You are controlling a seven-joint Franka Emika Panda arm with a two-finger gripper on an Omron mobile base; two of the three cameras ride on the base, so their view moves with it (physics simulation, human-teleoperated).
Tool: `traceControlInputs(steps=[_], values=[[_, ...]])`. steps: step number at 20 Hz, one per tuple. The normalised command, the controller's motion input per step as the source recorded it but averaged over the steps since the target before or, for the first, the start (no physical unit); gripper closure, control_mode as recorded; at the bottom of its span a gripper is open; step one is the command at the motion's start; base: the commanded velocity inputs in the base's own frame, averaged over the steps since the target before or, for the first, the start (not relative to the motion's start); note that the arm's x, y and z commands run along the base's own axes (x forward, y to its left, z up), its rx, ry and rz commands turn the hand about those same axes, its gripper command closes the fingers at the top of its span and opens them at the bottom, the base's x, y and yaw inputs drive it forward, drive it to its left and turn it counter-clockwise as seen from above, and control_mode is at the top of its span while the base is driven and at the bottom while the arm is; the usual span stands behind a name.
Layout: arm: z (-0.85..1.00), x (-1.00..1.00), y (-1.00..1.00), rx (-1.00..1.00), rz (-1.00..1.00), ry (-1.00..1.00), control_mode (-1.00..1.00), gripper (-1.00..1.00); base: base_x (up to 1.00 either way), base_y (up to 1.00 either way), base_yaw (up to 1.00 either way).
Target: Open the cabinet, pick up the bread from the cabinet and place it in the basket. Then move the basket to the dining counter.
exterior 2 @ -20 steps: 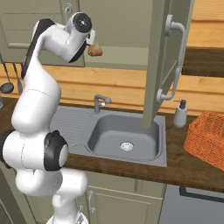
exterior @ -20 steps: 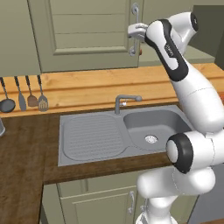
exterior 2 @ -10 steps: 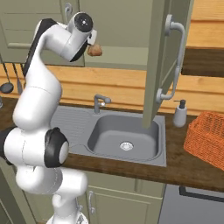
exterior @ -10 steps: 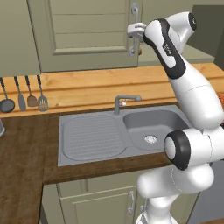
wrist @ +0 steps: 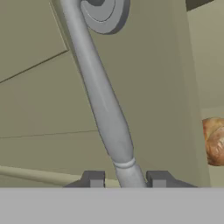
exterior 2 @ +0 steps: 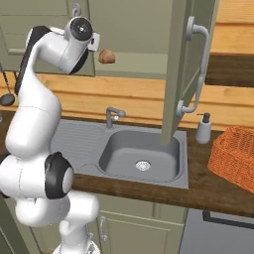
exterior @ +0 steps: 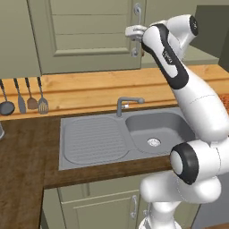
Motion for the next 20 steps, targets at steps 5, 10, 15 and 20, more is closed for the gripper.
traceControlInputs(steps=[5, 10, 15, 20], values=[[0.01, -0.89, 0.78, -0.01, 0.0, -0.06, -1.0, 1.0, 0.0, 0.0, 0.0], [0.15, -1.0, 0.72, 0.0, 0.02, -0.02, -1.0, 1.0, 0.0, 0.0, 0.0], [0.2, -1.0, 0.71, 0.0, 0.06, 0.0, -1.0, 1.0, 0.0, 0.0, 0.0], [0.27, -1.0, 0.64, 0.0, 0.07, 0.1, -1.0, 1.0, 0.0, 0.0, 0.0]])
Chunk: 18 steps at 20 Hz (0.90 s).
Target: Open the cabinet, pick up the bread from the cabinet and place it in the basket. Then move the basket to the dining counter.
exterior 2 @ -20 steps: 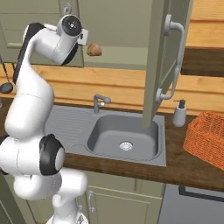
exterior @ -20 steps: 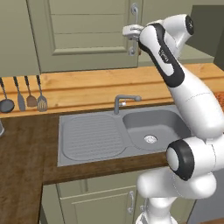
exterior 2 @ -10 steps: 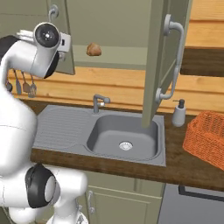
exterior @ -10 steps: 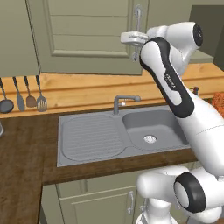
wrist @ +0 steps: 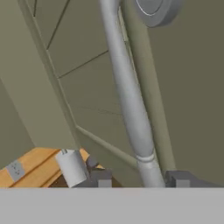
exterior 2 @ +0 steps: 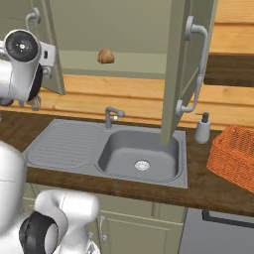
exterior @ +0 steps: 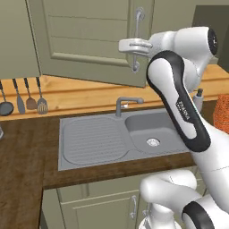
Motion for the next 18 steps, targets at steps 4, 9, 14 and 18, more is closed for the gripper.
traceControlInputs(steps=[4, 9, 14, 18], values=[[0.5, -1.0, -0.04, -0.03, 0.01, 0.08, -1.0, -1.0, 0.0, 0.0, 0.0], [0.14, -0.66, -0.9, 0.1, 0.0, 0.03, -1.0, -1.0, 0.0, 0.0, 0.0], [0.0, -0.01, -1.0, 0.38, 0.0, 0.03, -1.0, -1.0, 0.0, 0.0, 0.0], [-0.25, 0.91, -0.75, 0.25, 0.0, 0.17, -1.0, -1.0, 0.0, 0.0, 0.0]])
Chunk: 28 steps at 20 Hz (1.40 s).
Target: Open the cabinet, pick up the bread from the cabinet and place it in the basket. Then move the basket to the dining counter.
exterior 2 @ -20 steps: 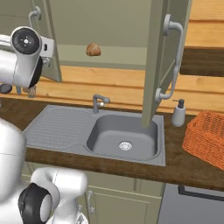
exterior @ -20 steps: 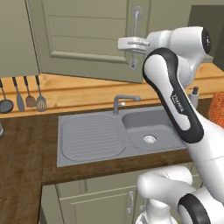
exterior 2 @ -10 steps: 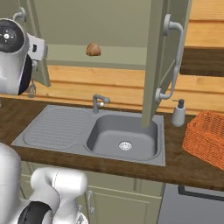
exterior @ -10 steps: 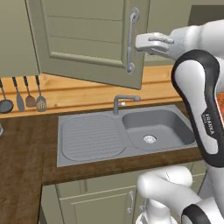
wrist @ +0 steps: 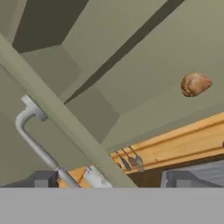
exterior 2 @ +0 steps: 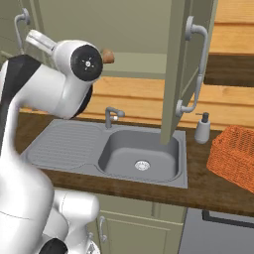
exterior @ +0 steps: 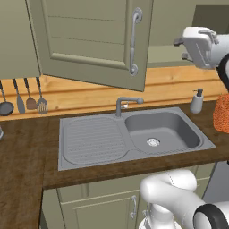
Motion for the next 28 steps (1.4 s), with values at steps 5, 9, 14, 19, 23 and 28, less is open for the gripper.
traceControlInputs(steps=[5, 9, 14, 19, 23, 28], values=[[-0.35, 1.0, 0.21, 0.09, 0.04, 0.19, -1.0, -1.0, 0.0, 0.0, 0.0], [-0.09, 1.0, 0.66, 0.06, 0.11, 0.17, -1.0, -1.0, 0.0, 0.0, 0.0], [-0.1, 0.29, 0.97, -0.01, 0.18, 0.05, -1.0, -1.0, 0.0, 0.0, 0.0], [-0.12, -0.95, 1.0, -0.16, 0.28, -0.13, -1.0, -1.0, 0.0, 0.0, 0.0], [-0.14, -0.97, 1.0, -0.25, 0.31, -0.19, -1.0, -1.0, 0.0, 0.0, 0.0], [-0.15, -0.78, 1.0, -0.32, 0.29, -0.18, -1.0, -1.0, 0.0, 0.0, 0.0]])
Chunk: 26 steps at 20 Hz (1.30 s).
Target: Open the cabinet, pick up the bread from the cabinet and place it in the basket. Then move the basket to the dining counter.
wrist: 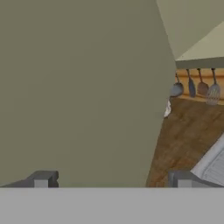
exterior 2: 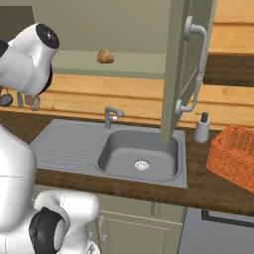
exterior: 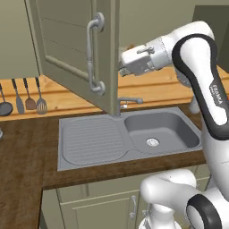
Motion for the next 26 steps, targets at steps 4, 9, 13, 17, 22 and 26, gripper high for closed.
traceControlInputs(steps=[4, 9, 13, 17, 22, 26], values=[[0.0, -0.24, 1.0, -0.3, 0.07, -0.14, -1.0, -1.0, 0.0, 0.0, 0.0], [0.0, 0.3, 0.11, -0.11, -0.27, -0.09, -1.0, -1.0, 0.0, 0.0, 0.0], [0.0, 0.56, -0.56, -0.13, -0.44, -0.13, -1.0, -1.0, 0.0, 0.0, 0.0], [-0.04, 0.66, -0.68, -0.12, -0.44, -0.17, -1.0, -1.0, 0.0, 0.0, 0.0], [0.03, 0.38, -0.62, -0.04, -0.33, -0.07, -1.0, -1.0, 0.0, 0.0, 0.0], [0.16, -0.09, -0.33, 0.01, -0.14, -0.08, -1.0, -1.0, 0.0, 0.0, 0.0]])
